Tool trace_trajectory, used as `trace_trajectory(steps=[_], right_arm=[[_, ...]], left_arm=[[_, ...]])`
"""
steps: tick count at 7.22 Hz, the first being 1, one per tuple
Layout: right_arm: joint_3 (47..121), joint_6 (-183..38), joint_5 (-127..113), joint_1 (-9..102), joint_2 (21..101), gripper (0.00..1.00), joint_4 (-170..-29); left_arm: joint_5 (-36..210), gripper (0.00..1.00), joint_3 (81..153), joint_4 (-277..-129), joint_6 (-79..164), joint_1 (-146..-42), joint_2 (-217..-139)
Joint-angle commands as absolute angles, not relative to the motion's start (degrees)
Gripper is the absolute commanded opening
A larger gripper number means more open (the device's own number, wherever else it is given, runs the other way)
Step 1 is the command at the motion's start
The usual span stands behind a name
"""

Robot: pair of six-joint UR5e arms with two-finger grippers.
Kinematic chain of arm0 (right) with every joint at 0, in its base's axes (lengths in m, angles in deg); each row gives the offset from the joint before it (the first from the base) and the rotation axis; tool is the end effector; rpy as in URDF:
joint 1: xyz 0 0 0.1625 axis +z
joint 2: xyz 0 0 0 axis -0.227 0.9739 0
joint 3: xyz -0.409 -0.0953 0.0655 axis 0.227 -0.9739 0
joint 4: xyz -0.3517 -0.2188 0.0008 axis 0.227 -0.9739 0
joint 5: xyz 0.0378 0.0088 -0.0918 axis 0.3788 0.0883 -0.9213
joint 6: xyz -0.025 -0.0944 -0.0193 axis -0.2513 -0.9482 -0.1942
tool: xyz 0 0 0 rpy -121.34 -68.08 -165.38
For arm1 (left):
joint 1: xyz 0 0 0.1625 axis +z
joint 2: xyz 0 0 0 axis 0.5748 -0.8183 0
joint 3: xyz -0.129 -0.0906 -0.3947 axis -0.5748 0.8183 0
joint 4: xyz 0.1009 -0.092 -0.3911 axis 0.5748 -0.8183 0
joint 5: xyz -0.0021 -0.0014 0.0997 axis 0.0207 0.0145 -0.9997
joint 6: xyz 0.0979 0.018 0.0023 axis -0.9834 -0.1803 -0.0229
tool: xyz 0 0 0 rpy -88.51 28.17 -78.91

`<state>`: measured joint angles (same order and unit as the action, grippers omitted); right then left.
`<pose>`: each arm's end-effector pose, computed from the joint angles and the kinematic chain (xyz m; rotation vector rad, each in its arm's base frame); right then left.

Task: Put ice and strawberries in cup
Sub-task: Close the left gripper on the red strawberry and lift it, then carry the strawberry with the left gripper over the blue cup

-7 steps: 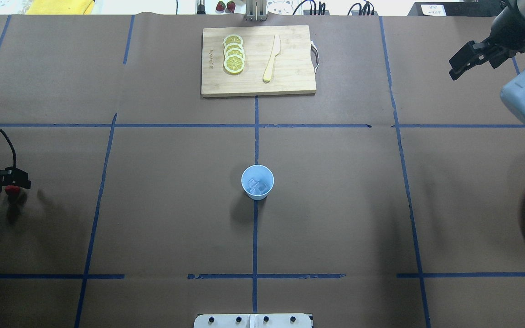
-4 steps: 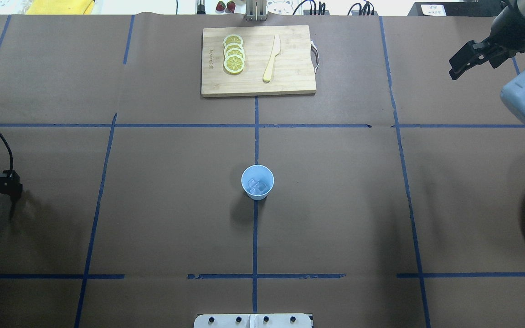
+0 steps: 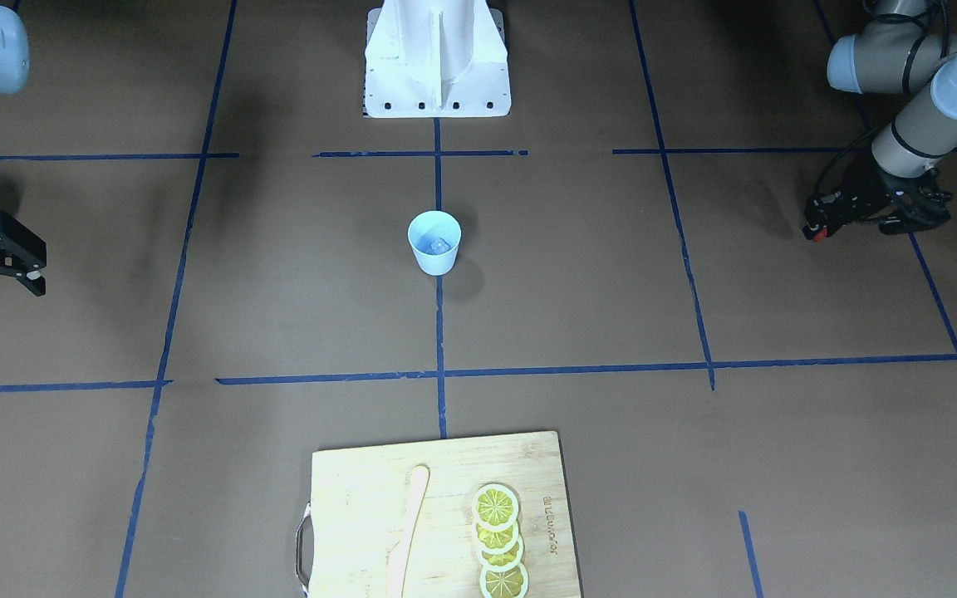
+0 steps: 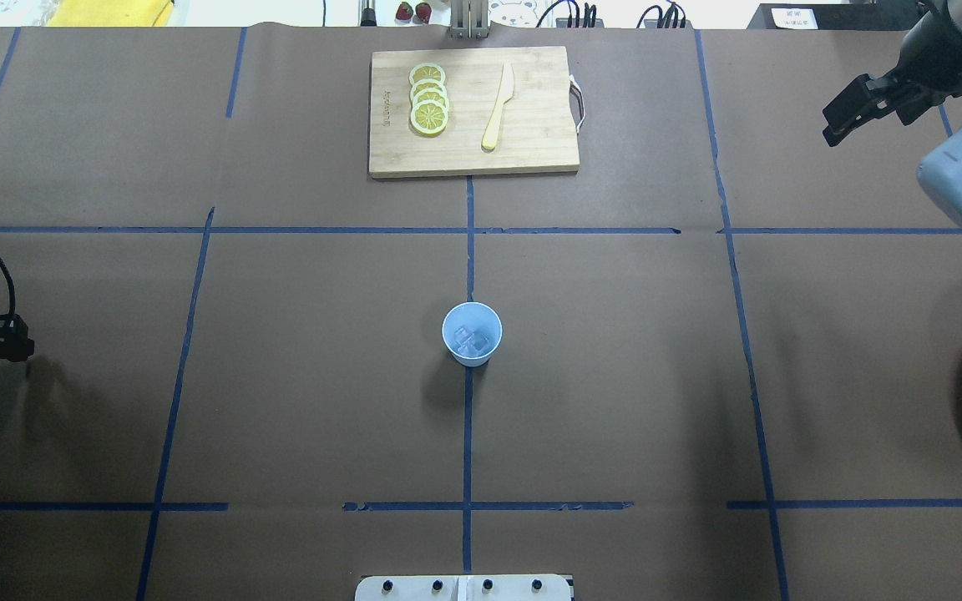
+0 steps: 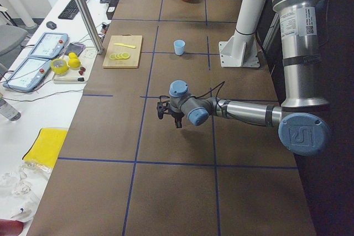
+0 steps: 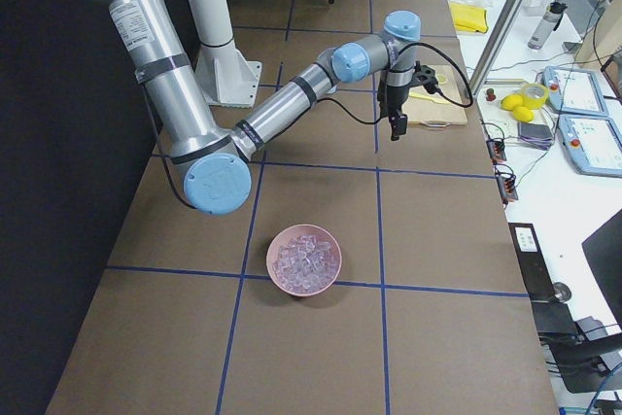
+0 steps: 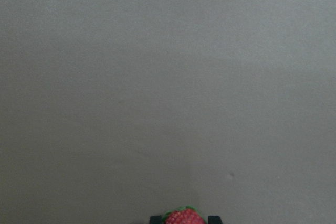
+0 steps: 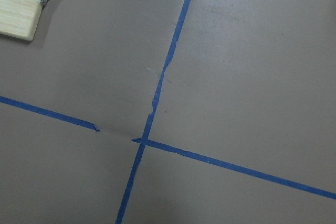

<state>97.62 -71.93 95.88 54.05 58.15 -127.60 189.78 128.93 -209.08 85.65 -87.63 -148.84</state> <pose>-0.1612 -0.5761 0.3366 0.1838 -0.7221 -0.2330 0.2133 -0.4048 0.5675 -0.0284 0.8342 -0.1529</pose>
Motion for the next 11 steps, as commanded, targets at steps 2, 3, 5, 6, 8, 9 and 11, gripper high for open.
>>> trace_trajectory(steps=[2, 3, 5, 6, 8, 9, 11], right_arm=[[97.34, -74.79, 95.91, 55.95, 59.76, 0.99, -127.69], [96.47, -78.64, 95.91, 58.75, 61.6, 0.99, -127.69], [88.51, -90.21, 102.03, 66.55, 63.2, 0.99, -126.47], [83.07, -96.89, 105.19, 70.77, 63.9, 0.99, -124.55], [74.69, -105.54, 109.79, 77.21, 67.75, 0.99, -118.58], [72.83, -108.45, 109.79, 78.89, 69.51, 0.99, -115.94], [72.9, -108.73, 106.31, 79.78, 72.14, 0.99, -114.68]], left_arm=[[190.46, 0.0, 142.2, -187.0, 85.67, -88.26, -156.85], [190.38, 0.0, 142.14, -182.86, 86.89, -88.09, -163.52], [190.2, 0.0, 142.04, -168.56, 89.27, -86.86, -178.02], [190.2, 0.0, 141.96, -164.14, 91.1, -85.72, -182.87], [190.11, 0.0, 141.35, -163.39, 98.74, -80.81, -187.91], [189.5, 0.0, 140.13, -163.39, 101.73, -78.79, -191.15], [184.33, 0.0, 137.75, -163.65, 104.3, -73.26, -194.77]])
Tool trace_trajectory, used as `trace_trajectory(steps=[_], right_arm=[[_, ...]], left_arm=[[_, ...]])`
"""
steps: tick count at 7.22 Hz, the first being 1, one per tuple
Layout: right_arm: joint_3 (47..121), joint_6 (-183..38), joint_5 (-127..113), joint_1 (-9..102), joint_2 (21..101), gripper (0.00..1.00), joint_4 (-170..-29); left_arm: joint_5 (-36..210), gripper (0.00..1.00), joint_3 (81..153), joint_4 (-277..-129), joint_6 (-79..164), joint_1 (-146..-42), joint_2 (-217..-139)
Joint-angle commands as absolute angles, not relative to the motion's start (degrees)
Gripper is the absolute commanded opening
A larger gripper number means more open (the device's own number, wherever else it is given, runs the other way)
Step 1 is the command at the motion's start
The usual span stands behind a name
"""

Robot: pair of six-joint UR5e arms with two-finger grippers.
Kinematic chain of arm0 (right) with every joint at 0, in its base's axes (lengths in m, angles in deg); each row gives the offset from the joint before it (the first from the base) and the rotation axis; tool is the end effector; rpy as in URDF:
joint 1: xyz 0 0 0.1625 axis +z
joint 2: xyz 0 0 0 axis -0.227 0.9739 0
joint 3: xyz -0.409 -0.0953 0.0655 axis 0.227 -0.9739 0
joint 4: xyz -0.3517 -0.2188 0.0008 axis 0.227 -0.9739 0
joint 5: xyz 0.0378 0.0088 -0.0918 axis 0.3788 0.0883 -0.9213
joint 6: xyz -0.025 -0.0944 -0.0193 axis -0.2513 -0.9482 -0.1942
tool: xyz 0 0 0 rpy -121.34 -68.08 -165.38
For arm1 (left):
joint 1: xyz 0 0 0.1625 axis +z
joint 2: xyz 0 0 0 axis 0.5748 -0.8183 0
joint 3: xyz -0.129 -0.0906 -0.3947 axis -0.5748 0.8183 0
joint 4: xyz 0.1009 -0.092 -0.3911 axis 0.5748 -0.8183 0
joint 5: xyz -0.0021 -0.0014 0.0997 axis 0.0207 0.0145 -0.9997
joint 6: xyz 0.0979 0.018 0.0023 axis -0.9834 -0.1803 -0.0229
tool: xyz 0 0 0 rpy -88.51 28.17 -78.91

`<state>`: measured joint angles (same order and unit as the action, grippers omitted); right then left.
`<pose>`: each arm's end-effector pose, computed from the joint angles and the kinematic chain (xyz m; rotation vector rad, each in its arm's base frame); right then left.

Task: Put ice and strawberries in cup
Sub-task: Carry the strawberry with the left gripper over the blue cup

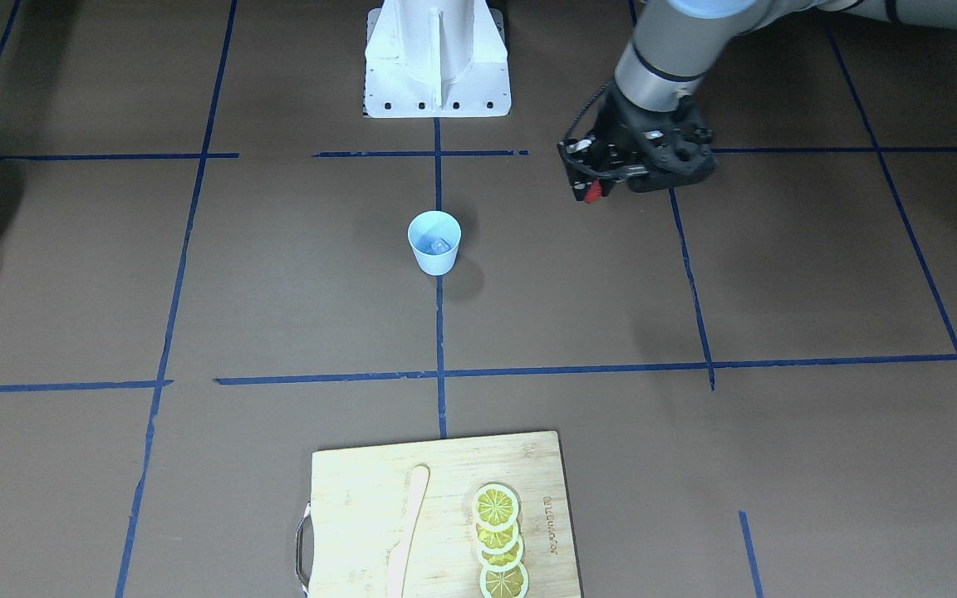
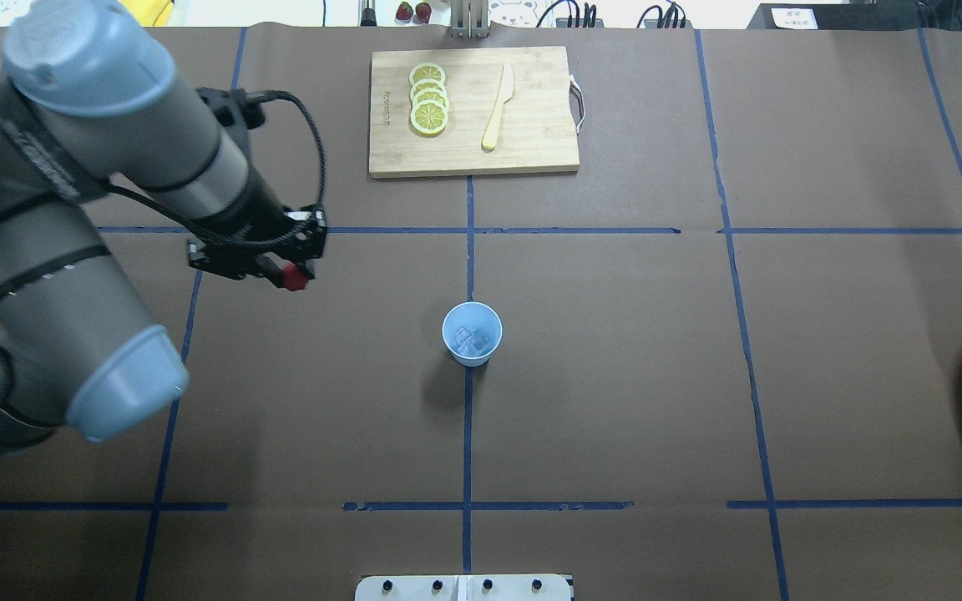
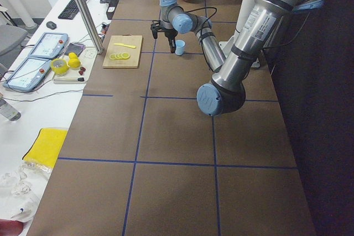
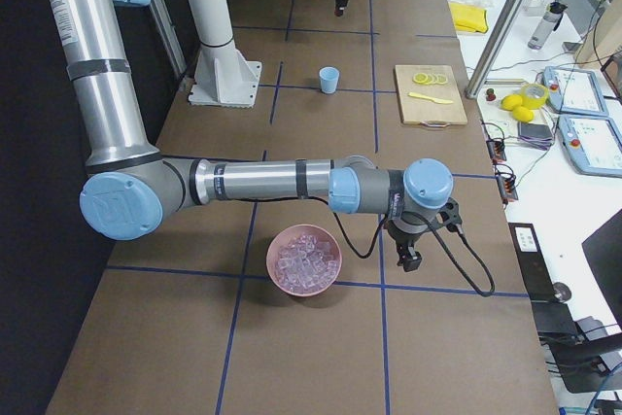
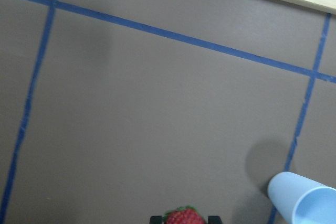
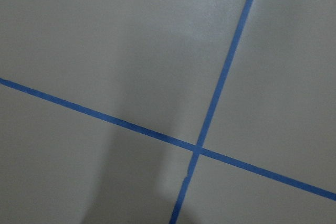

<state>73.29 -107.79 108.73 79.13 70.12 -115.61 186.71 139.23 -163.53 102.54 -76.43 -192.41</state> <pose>0.0809 -0.5703 0.6237 0.1638 -0.8367 -0.2764 0.3828 -0.4452 0.1765 -0.1079 0.9015 -0.2183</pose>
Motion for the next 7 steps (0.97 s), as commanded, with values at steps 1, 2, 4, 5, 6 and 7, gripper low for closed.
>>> trace_trajectory(steps=[1, 2, 4, 5, 6, 7], right_arm=[[74.47, -108.04, 105.67, 80.3, 74.08, 0.99, -114.77], [76.83, -107.86, 105.31, 80.48, 75.49, 0.99, -114.77], [77.83, -102.6, 104.43, 80.48, 75.68, 0.99, -114.77], [77.91, -102.5, 104.69, 80.48, 76.03, 0.99, -114.77], [77.91, -102.5, 104.7, 80.48, 76.12, 0.99, -114.77], [77.91, -102.41, 104.7, 80.48, 76.12, 0.99, -114.77]], left_arm=[[183.88, 0.0, 135.13, -163.74, 105.35, -72.88, -197.49], [182.22, 0.0, 133.02, -163.83, 106.4, -70.44, -199.86], [180.45, 0.0, 127.84, -165.31, 107.12, -68.05, -204.08], [180.44, 0.0, 124.94, -165.76, 107.03, -67.96, -205.93], [180.44, 0.0, 122.91, -167.76, 107.12, -67.87, -206.39], [180.36, 0.0, 120.62, -170.57, 107.2, -66.65, -206.74]])
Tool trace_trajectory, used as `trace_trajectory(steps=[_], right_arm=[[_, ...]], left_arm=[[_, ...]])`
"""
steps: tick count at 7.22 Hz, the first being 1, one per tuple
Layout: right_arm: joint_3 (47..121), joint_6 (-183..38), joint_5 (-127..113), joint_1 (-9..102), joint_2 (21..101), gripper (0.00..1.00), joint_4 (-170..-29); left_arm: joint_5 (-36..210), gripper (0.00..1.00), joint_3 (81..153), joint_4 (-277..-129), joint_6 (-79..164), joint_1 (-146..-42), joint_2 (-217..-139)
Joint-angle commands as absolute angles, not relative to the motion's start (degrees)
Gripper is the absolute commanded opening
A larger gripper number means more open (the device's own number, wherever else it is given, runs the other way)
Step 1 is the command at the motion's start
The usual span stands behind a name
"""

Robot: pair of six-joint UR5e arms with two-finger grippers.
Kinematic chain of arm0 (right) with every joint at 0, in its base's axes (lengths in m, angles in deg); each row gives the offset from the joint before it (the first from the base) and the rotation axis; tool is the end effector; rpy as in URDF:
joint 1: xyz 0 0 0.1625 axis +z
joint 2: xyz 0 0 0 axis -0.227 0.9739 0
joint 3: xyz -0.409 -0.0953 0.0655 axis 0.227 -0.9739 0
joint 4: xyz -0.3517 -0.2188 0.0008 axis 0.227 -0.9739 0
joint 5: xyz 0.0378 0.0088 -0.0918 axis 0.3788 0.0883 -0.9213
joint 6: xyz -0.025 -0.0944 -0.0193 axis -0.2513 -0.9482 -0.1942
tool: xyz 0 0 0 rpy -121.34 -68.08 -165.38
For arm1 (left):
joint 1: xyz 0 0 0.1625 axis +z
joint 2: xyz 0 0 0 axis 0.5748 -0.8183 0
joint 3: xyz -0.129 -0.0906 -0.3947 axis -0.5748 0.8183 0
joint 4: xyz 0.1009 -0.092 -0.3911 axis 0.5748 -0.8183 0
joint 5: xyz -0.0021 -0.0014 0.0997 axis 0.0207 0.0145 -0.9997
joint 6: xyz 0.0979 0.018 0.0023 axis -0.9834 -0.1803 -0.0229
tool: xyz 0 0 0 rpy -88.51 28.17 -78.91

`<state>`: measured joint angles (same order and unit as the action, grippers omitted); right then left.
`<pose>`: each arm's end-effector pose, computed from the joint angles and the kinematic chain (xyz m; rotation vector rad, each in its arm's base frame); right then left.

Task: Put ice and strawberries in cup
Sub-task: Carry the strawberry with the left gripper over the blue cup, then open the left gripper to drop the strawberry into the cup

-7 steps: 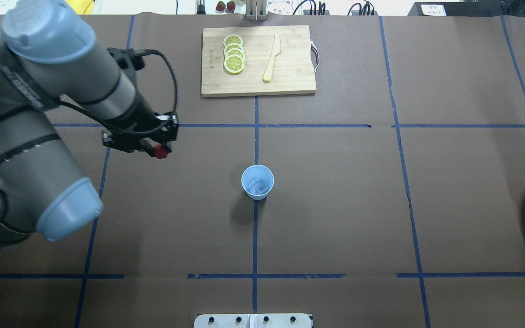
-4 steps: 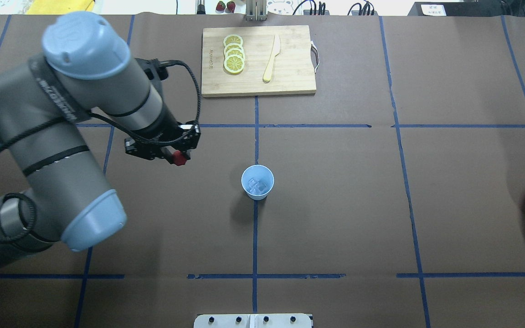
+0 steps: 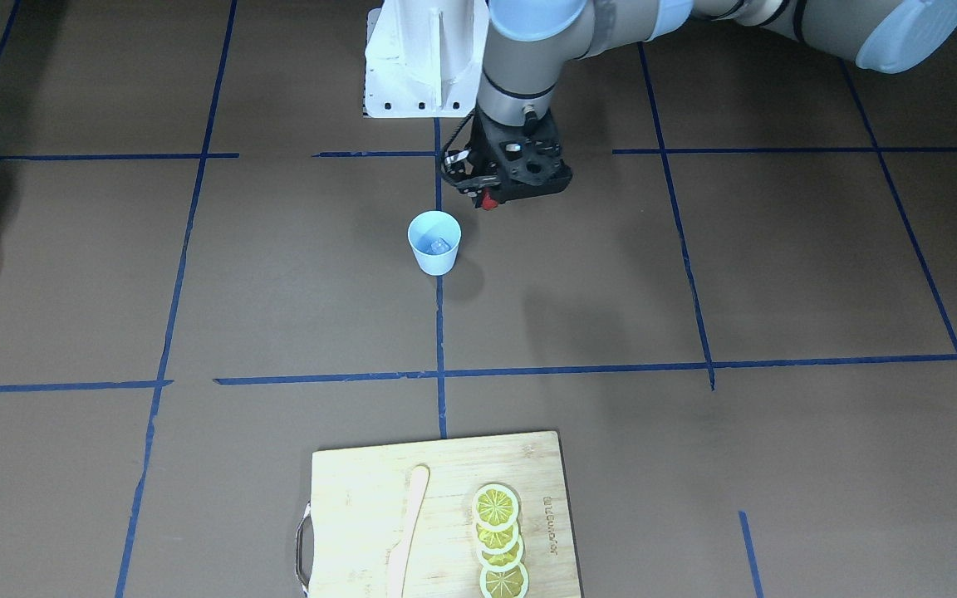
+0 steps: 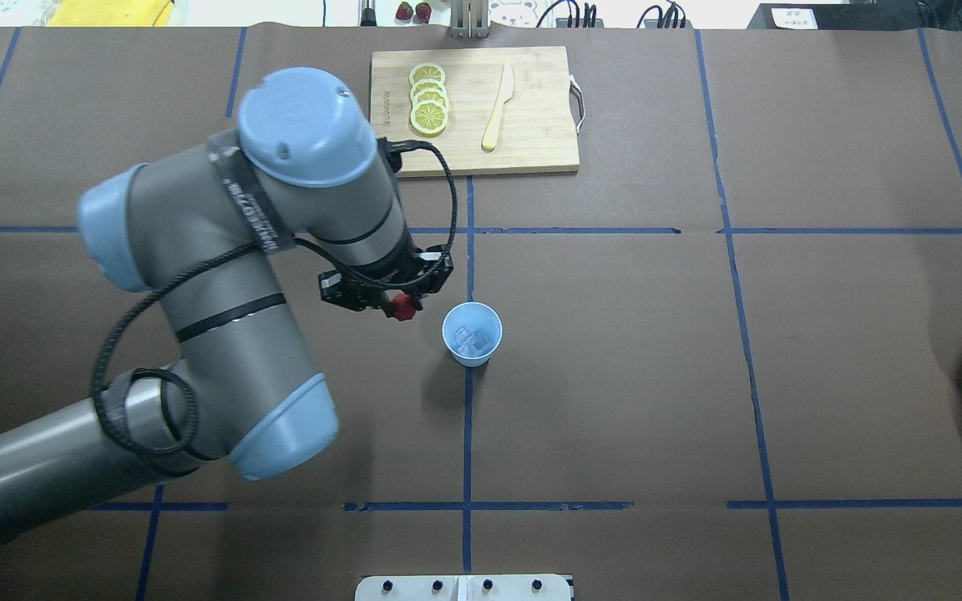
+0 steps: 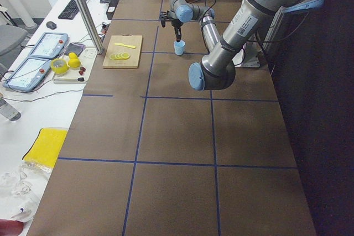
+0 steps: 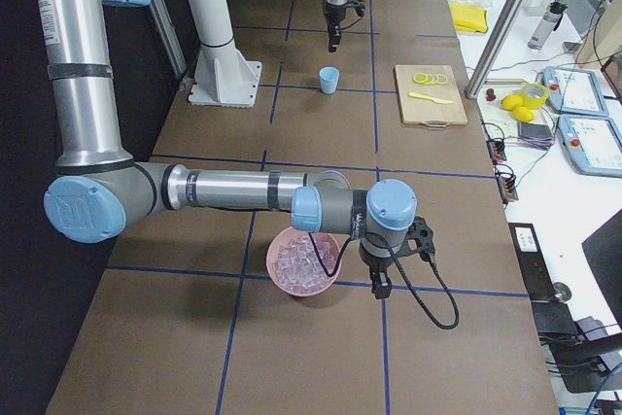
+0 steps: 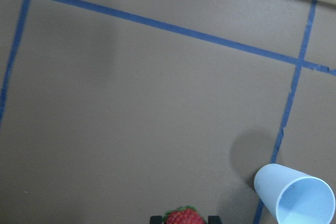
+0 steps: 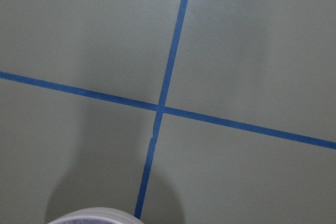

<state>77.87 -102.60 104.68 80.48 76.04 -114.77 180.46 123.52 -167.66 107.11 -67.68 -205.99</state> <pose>0.0964 -0.5243 0.6450 0.1166 -0.7712 -0.1673 0.5179 -0.4391 0.1178 -0.0982 0.8826 -0.1855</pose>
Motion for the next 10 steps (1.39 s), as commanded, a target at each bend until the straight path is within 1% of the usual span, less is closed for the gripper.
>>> trace_trajectory(steps=[1, 3, 4, 5, 6, 7, 10], right_arm=[[77.91, -102.41, 104.7, 80.48, 76.12, 0.99, -114.77], [77.83, -102.5, 104.7, 80.48, 76.12, 0.99, -114.77], [77.91, -102.5, 104.7, 80.48, 76.12, 0.99, -114.77], [77.91, -102.5, 104.7, 80.48, 76.12, 0.99, -114.77], [77.83, -102.5, 104.7, 80.48, 76.12, 0.99, -114.77], [77.91, -102.5, 104.7, 80.48, 76.12, 0.99, -114.77], [77.91, -102.5, 104.7, 80.48, 76.03, 0.99, -114.77]], left_arm=[[180.44, 0.0, 116.95, -171.9, 108.6, -66.55, -209.09], [180.01, 0.0, 115.07, -171.92, 108.61, -65.06, -209.73], [179.22, 0.02, 114.89, -172.0, 108.52, -64.88, -209.64], [179.21, 0.1, 114.89, -172.09, 108.52, -64.88, -209.64], [179.3, 0.59, 115.06, -172.09, 108.26, -64.88, -209.73], [179.13, 1.0, 115.06, -172.7, 108.17, -64.79, -209.73], [179.04, 1.0, 116.03, -172.71, 107.91, -65.06, -209.38]])
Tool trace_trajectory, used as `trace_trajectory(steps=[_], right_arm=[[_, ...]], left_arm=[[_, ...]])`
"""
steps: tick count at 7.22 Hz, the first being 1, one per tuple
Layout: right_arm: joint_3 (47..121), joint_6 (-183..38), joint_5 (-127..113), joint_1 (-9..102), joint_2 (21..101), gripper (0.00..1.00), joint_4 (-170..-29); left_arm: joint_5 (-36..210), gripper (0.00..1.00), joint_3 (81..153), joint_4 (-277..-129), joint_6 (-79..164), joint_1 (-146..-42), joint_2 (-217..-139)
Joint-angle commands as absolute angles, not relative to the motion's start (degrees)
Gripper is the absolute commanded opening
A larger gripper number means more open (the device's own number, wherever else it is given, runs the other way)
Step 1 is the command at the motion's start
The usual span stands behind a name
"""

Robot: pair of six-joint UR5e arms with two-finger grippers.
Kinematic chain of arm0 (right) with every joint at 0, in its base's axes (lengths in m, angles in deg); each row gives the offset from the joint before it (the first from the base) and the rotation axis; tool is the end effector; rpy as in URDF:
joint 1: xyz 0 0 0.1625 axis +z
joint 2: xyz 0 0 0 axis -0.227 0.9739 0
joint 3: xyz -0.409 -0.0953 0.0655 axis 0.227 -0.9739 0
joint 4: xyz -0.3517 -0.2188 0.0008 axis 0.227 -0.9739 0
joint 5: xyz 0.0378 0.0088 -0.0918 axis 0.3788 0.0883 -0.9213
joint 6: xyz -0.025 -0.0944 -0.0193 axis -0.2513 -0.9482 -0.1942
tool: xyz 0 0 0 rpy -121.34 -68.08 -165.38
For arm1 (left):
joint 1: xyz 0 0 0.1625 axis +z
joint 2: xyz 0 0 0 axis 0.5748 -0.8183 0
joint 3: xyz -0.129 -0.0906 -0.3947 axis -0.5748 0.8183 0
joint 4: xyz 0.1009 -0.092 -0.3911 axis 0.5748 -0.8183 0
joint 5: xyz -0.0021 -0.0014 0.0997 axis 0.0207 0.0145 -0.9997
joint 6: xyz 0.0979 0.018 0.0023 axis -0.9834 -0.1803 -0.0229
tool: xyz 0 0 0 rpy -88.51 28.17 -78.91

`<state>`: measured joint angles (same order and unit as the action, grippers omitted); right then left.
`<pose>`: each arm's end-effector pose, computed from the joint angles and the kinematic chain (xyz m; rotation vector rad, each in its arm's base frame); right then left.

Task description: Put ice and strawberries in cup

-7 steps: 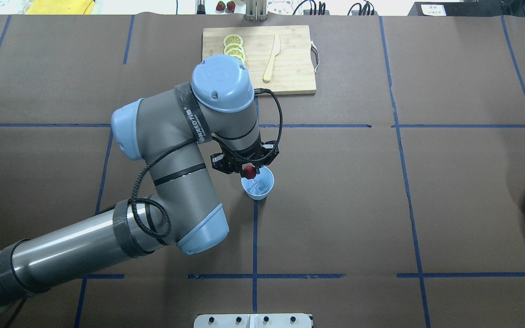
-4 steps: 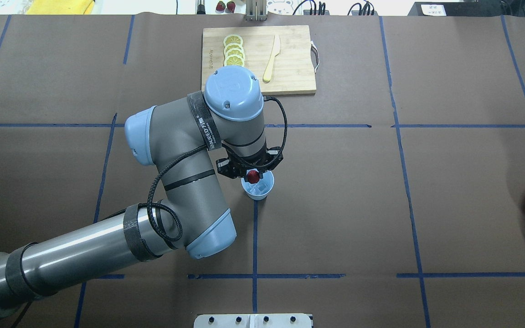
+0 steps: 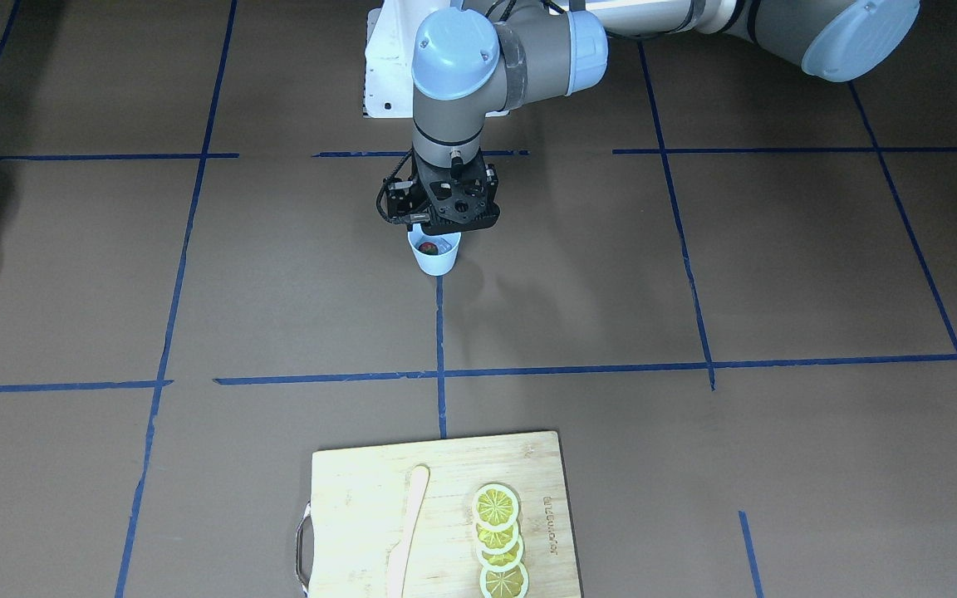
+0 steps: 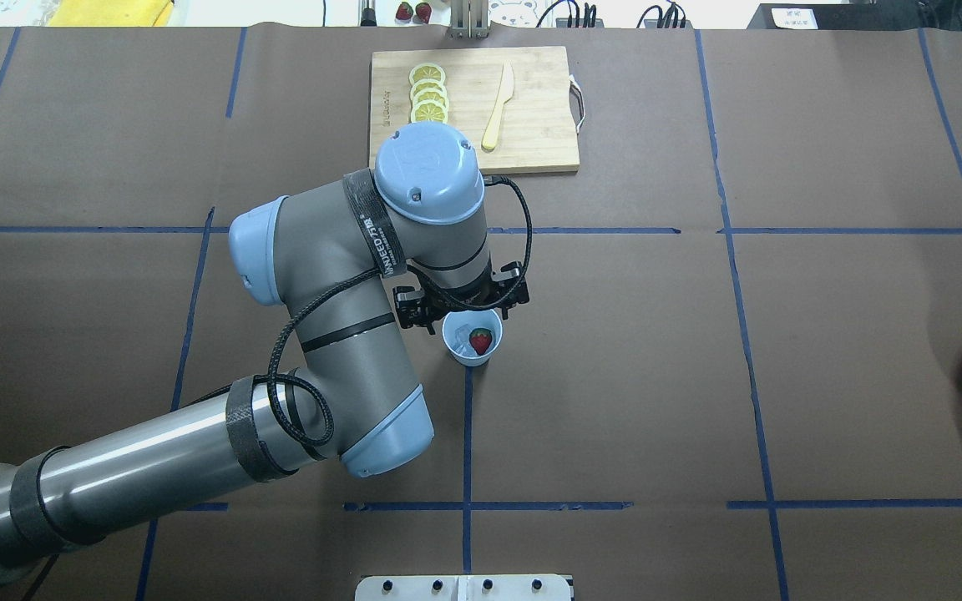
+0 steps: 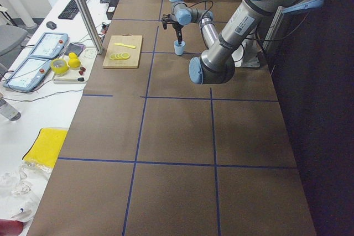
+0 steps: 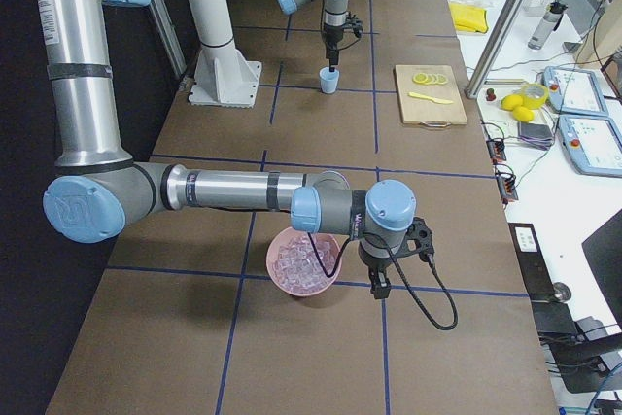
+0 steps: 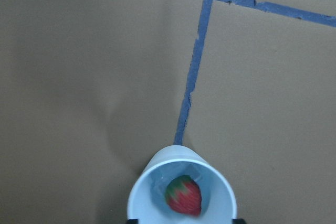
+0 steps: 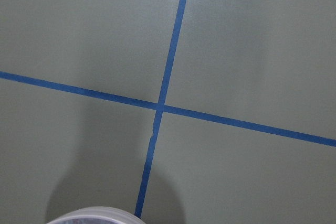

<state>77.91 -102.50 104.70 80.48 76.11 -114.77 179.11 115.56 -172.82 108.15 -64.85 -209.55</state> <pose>0.0964 -0.5238 0.6453 0.1155 -0.7717 -0.1654 0.5741 -0.4356 0.1147 -0.1014 0.8844 -0.1628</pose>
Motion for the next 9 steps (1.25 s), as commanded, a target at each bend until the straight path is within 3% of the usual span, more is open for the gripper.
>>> trace_trajectory(steps=[1, 9], right_arm=[[77.91, -102.41, 104.7, 80.48, 75.86, 0.99, -114.68], [78.0, -100.14, 108.38, 80.48, 78.57, 0.99, -114.86]], left_arm=[[179.04, 1.0, 116.81, -172.36, 107.47, -66.45, -209.2], [187.01, 1.0, 125.25, -160.14, 72.26, -87.8, -193.76]])
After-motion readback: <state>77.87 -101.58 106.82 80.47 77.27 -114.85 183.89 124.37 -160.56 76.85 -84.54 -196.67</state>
